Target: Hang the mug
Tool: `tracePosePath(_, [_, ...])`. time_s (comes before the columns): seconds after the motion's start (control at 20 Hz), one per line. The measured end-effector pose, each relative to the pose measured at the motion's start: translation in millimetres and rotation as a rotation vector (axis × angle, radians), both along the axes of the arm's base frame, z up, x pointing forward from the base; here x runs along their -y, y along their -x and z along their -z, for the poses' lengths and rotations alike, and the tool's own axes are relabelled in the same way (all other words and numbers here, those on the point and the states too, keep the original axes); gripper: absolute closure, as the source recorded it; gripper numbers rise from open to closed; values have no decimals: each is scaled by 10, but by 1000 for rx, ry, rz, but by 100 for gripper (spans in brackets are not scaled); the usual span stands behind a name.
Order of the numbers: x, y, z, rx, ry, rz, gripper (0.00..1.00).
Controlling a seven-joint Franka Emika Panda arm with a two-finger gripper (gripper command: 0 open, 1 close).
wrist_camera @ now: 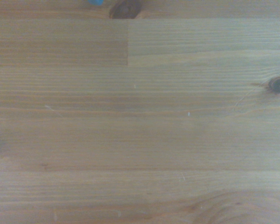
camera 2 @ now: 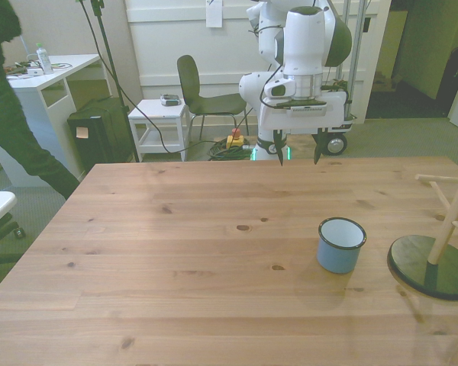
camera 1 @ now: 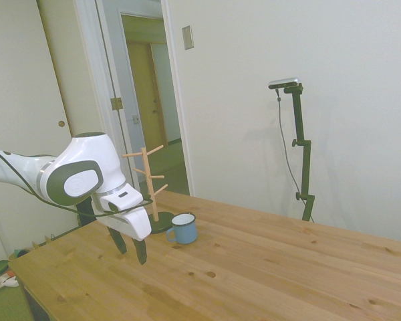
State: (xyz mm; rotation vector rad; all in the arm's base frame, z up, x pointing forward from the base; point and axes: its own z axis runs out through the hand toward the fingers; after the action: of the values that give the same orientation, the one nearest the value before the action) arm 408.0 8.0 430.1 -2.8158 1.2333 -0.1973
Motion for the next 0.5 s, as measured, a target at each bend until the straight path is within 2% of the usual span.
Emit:
tracePosePath(0.15, [13, -2, 4, -8, -1, 7, 0])
tracePosePath(0.5, [280, -281, -250, 25, -26, 112, 0])
